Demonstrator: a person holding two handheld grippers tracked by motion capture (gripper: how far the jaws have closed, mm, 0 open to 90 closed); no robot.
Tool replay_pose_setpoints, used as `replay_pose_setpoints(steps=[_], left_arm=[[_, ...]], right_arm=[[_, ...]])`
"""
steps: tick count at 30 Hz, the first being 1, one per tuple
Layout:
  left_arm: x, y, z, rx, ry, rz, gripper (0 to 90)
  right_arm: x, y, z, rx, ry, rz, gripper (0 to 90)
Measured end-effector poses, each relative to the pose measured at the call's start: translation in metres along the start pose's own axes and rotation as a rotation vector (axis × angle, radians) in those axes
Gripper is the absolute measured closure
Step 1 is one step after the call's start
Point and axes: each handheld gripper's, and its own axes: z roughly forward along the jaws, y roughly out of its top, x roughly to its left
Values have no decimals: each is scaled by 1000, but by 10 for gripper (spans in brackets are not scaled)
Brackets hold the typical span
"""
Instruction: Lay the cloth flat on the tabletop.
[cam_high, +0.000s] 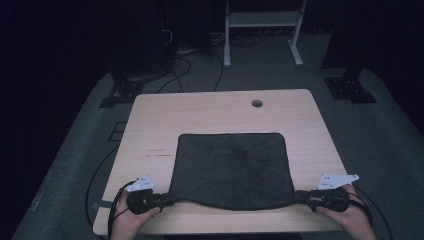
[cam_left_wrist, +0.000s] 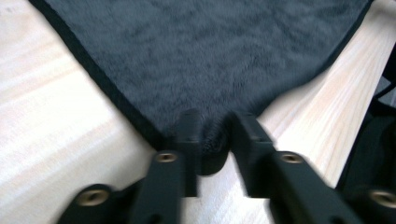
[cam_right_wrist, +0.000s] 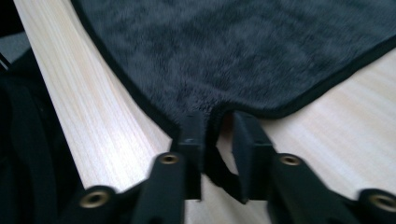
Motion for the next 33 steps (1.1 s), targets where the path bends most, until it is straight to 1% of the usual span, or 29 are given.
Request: replay_pose_setpoints(steps=[1,2,3,4,5,6,8,9,10,11,12,13,14,15,16,17,18,19,20,21,23,24,25,27,28,30,31,32,33], left_arm=[[0,0,0,0,0,0,640],[0,1,-1,-12,15,5,616],[1,1,-3,-22,21,13,616],[3,2,-5,-52,29,16,553],[3,2,-5,-52,29,16,543],[4,3,-5,-67,44,29,517],[5,3,-4,-63,47,35,514],[5,3,-3,-62,54,42,514],[7,5,0,-59,62,51,488],[7,5,0,-59,62,51,489],[10,6,4,-60,66,61,487],[10,6,4,-60,66,61,484],[13,9,8,-66,82,77,482],[13,9,8,-66,82,77,475],[18,13,11,-80,89,75,470],[18,13,11,-80,89,75,470],[23,16,14,-86,105,68,470],[23,16,14,-86,105,68,469],[26,18,15,-84,109,50,469],[28,19,16,-83,117,40,466],[34,24,19,-87,139,34,448],[36,25,21,-93,142,31,436],[38,27,22,-100,142,30,428],[44,31,27,-102,134,30,425],[46,33,30,-95,138,36,425],[51,37,35,-80,155,51,426],[53,38,38,-75,164,59,426],[57,42,43,-69,181,66,426],[57,42,43,-69,181,66,426]], right_arm=[[0,0,0,0,0,0,703],[-2,1,-4,-35,-3,7,650],[-2,1,-4,-35,-3,7,650],[-4,2,-6,-59,-25,14,601],[-4,2,-6,-59,-25,14,601],[-7,2,-9,-84,-45,26,547],[-11,3,-10,-102,-72,34,502],[-11,3,-10,-102,-72,34,502],[-16,4,-8,-102,-116,37,470],[-16,4,-8,-102,-116,37,470],[-23,5,-4,-98,-168,31,425],[-23,5,-4,-98,-168,31,425],[-30,6,1,-91,-218,35,394],[-30,6,1,-91,-218,35,394],[-37,7,5,-86,-253,42,387],[-37,7,5,-86,-253,42,387],[-44,6,9,-75,-277,55,376],[-44,6,9,-75,-277,55,376],[-48,6,11,-69,-286,62,372],[-52,5,14,-64,-296,71,371],[-60,4,18,-45,-302,87,372],[-64,4,20,-38,-321,93,371],[-67,4,21,-31,-330,95,367],[-73,4,24,-30,-348,109,363],[-76,4,24,-32,-353,123,362],[-81,3,26,-30,-357,142,361],[-83,2,27,-25,-368,145,361],[-86,1,29,-15,-392,150,356],[-86,1,29,-15,-392,150,356]])
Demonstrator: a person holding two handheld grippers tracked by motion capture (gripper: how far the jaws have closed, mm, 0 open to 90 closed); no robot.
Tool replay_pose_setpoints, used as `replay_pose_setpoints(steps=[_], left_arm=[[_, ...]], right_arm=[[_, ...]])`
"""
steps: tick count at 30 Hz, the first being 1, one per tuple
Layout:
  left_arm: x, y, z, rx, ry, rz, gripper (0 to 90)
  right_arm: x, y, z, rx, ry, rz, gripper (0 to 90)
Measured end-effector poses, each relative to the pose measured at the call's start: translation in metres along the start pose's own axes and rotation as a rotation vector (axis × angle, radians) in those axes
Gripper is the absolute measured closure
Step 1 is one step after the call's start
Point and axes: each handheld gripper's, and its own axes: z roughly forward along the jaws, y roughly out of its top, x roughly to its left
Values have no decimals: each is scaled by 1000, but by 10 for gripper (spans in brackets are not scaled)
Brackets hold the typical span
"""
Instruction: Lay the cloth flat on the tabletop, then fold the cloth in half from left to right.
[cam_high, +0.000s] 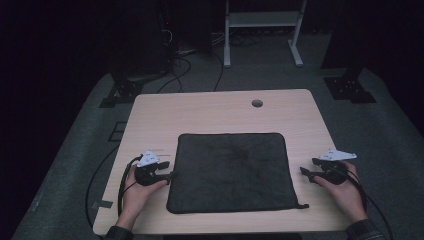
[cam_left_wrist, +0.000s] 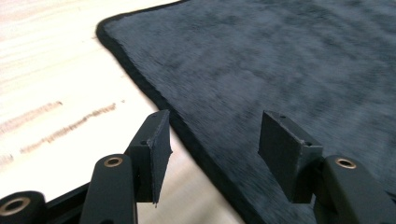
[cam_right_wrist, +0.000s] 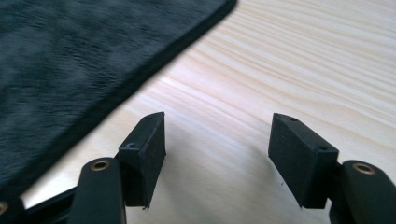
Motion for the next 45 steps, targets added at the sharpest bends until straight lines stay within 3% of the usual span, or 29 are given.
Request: replay_pose_setpoints(steps=[9,16,22,27,35,40,45], left_arm=[[10,11,21,11,58,4,429],[13,12,34,25,59,-2,441],[11,11,36,45,59,1,449],[7,8,36,45,86,7,459],[-1,6,35,39,97,0,628],[-2,7,36,37,75,-34,816],[-2,7,36,33,63,-72,853]], right_arm=[[-7,0,5,1,19,41,300],[-6,1,5,4,20,42,280],[-6,1,5,4,21,42,278],[-6,1,6,5,24,39,273],[-5,1,5,5,27,37,272],[-5,1,5,5,31,34,272],[-5,1,5,6,32,33,269]])
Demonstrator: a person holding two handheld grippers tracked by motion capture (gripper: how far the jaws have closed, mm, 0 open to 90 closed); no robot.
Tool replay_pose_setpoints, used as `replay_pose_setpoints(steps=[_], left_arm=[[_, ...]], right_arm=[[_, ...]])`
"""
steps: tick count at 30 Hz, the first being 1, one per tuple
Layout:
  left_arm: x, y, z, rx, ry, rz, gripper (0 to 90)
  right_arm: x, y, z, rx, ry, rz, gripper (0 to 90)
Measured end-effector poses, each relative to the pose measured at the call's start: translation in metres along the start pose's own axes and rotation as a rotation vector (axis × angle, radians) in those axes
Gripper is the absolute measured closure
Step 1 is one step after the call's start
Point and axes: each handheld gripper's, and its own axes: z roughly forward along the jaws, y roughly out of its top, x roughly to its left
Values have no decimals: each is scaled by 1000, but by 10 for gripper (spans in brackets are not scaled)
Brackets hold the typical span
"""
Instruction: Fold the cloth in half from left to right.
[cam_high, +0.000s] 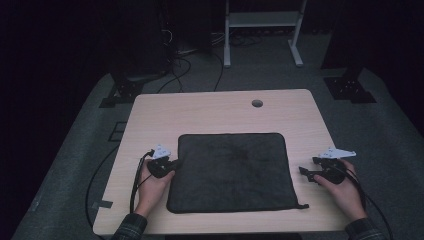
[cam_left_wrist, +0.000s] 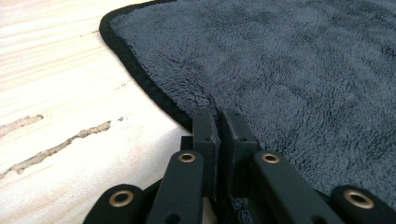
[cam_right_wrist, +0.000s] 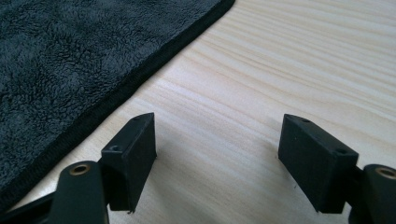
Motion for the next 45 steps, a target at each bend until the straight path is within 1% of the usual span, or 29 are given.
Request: replay_pose_setpoints(steps=[2,3,4,6,7,10,14,16,17,19,20,21,22,24,25,29,30,31,32,33,34,35,36,37,39,40,41,43,45], left_arm=[[3,0,-2,1,-15,-21,855],[3,0,-2,1,-15,-21,855],[4,1,-4,-4,-23,-35,855],[6,1,-5,-8,-27,-40,856],[6,2,-7,-1,-31,-45,856],[10,5,-14,-14,-36,-53,856],[12,5,-17,-17,-33,-61,856],[15,5,-20,-18,-27,-64,856],[18,5,-23,-24,-23,-73,856],[20,5,-25,-22,-20,-69,856],[23,5,-28,-24,-11,-73,856],[23,5,-28,-24,-11,-73,856],[24,4,-29,-28,-8,-79,856],[30,3,-33,-19,-2,-83,856],[30,3,-33,-19,-2,-83,856],[37,1,-39,-21,9,-94,856],[40,1,-42,-24,19,-102,856],[40,1,-42,-24,19,-102,857],[45,0,-46,-28,30,-104,856],[45,0,-46,-28,30,-104,856],[47,-1,-47,-31,36,-109,856],[52,-2,-52,-35,47,-126,857],[55,-3,-54,-39,53,-134,856],[55,-3,-54,-39,53,-134,856],[61,-5,-58,-44,61,-152,856],[66,-7,-62,-52,72,-164,857],[66,-7,-62,-52,72,-164,856],[68,-8,-65,-58,70,-179,856],[67,-7,-66,-73,54,-188,856]], right_arm=[[0,0,0,0,1,-1,267],[0,0,0,0,1,-1,267],[0,0,0,0,1,-1,267],[0,0,0,0,1,0,267],[0,0,0,0,1,0,267],[0,0,0,1,2,-1,263],[0,0,0,2,1,-1,254],[0,0,0,4,-5,1,237],[0,0,0,5,-8,5,224],[0,0,1,10,-16,12,200],[0,0,1,11,-17,14,194],[0,0,1,11,-17,14,194],[0,0,1,12,-22,17,175],[0,1,2,18,-25,19,146],[0,1,2,18,-25,19,146],[0,1,2,22,-26,23,135],[0,1,2,22,-26,23,134],[0,1,2,22,-26,23,134],[0,1,2,22,-26,23,134],[0,1,2,22,-26,23,134],[0,1,2,22,-26,23,134],[0,1,2,21,-26,23,134],[0,1,2,22,-26,23,134],[0,1,2,22,-26,23,134],[0,1,2,22,-26,23,134],[0,1,2,21,-26,23,134],[0,1,2,21,-26,23,134],[0,1,2,21,-26,23,134],[0,1,2,21,-26,23,134]])
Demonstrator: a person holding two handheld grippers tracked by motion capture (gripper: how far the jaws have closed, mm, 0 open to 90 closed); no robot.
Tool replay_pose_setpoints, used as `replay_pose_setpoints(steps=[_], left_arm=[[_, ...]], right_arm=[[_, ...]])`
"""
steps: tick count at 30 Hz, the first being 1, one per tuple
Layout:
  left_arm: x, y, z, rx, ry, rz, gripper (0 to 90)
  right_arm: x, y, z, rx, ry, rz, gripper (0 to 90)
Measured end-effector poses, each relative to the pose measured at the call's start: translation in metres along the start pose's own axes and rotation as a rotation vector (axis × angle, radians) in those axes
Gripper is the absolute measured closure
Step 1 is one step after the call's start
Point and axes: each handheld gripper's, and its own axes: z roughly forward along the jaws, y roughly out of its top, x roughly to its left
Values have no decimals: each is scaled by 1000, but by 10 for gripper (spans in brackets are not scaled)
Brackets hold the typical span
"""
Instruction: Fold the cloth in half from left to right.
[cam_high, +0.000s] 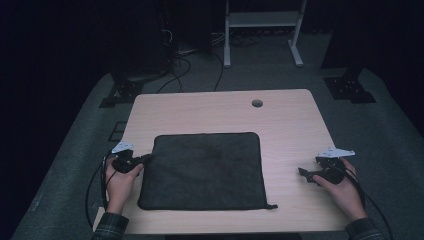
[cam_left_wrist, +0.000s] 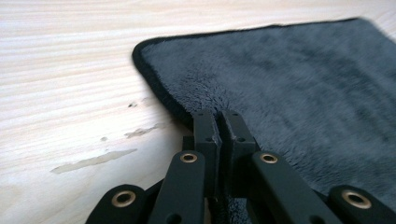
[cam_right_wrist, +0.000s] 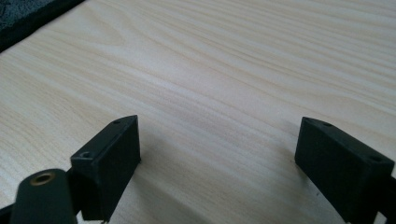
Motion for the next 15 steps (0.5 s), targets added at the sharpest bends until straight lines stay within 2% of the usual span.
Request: replay_pose_setpoints(steps=[5,7,11,15], left_arm=[[-12,8,-1,-35,-60,4,855],[-14,9,0,-39,-71,6,854],[-22,14,3,-61,-127,-4,854],[-28,17,7,-67,-157,-1,854]], right_arm=[[0,0,0,0,0,0,135],[0,0,0,0,0,0,134],[0,0,0,0,0,0,134],[0,0,0,0,0,0,135]])
